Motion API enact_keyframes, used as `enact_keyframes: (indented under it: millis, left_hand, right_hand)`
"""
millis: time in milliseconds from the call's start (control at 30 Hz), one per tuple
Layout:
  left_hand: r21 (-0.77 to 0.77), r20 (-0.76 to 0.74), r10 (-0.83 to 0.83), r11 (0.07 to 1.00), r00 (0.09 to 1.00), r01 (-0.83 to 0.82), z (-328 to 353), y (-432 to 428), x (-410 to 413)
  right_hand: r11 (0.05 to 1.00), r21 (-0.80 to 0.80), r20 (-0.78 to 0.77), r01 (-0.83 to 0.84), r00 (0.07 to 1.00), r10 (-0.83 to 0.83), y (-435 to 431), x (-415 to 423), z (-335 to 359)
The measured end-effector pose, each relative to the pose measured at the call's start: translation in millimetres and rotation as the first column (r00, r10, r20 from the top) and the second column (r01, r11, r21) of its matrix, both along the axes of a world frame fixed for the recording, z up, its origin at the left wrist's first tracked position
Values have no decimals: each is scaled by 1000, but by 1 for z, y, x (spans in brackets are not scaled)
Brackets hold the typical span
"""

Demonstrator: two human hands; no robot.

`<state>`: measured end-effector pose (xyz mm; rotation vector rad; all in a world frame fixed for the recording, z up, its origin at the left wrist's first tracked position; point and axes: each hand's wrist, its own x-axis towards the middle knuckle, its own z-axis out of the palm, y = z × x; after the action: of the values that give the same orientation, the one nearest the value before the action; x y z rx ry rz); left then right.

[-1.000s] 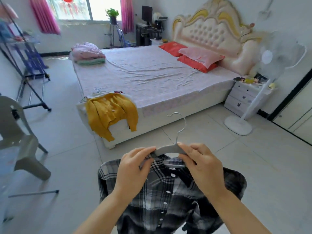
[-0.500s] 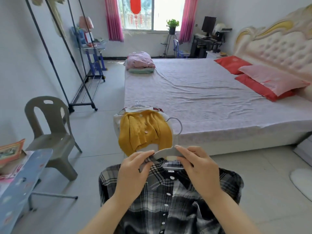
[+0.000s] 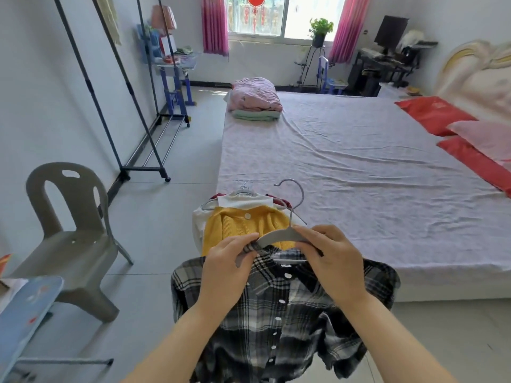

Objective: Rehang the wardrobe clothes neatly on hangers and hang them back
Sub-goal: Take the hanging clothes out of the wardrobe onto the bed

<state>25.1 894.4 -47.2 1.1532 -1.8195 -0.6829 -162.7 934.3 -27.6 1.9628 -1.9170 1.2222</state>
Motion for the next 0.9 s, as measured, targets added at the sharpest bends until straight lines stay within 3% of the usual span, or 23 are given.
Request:
enact_keyframes:
  millis: [233, 667, 800, 900]
  left_hand:
    - [-21, 47, 7, 1000, 999, -6, -1, -135, -21]
    - [99, 139, 93, 989, 986, -107, -31, -322, -69]
    - [181, 212, 131, 969, 969, -170, -53, -374, -84]
    - [273, 356, 161, 924, 920, -267, -75, -410, -89]
  right_hand:
    - [998, 59, 35, -17, 999, 15, -133, -23, 0]
    - [966, 209, 101, -155, 985, 136, -347, -76, -44]
    - [925, 315, 153, -211, 973, 170, -410, -91, -73]
    - [848, 499, 97, -177, 984, 148, -458, -92, -100]
